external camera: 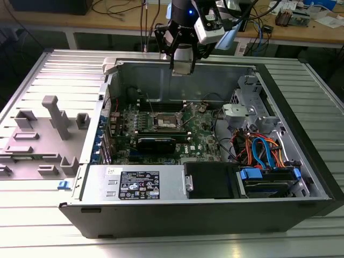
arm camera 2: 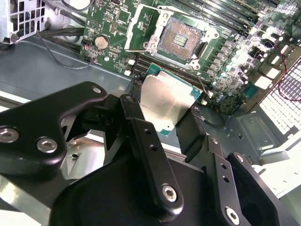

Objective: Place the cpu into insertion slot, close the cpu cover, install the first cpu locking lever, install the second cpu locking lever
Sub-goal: 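Place the cpu into insertion slot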

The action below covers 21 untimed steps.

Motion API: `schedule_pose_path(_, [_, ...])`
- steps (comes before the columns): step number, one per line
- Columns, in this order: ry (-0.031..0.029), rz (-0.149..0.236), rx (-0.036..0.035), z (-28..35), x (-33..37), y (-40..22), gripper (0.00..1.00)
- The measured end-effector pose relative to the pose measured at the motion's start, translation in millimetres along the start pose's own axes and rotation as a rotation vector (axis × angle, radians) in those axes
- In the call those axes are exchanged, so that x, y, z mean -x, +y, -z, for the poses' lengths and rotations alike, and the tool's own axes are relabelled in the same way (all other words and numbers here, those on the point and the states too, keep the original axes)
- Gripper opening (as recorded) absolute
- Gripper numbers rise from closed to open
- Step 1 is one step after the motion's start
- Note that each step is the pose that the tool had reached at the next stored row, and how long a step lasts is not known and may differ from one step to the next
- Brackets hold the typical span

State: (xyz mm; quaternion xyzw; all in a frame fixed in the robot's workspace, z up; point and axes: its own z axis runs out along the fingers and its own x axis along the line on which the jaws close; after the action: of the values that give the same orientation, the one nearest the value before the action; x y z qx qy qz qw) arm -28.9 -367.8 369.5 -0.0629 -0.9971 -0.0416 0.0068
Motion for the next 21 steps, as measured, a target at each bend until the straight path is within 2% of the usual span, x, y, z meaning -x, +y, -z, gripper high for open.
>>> schedule_pose_path(6, [0.0,0.0,0.0002,0.0,0.0,-0.3,0.54])
schedule_pose_path(8, [0.0,0.0,0.0001,0.2,0.5,-3.5,0.54])
schedule_pose_path(10, [-0.0001,-0.001,-0.0003,0.2,0.5,-3.9,0.54])
schedule_pose_path(21, [-0.0062,-0.074,-0.0013,-0.9,0.6,-4.2,0.54])
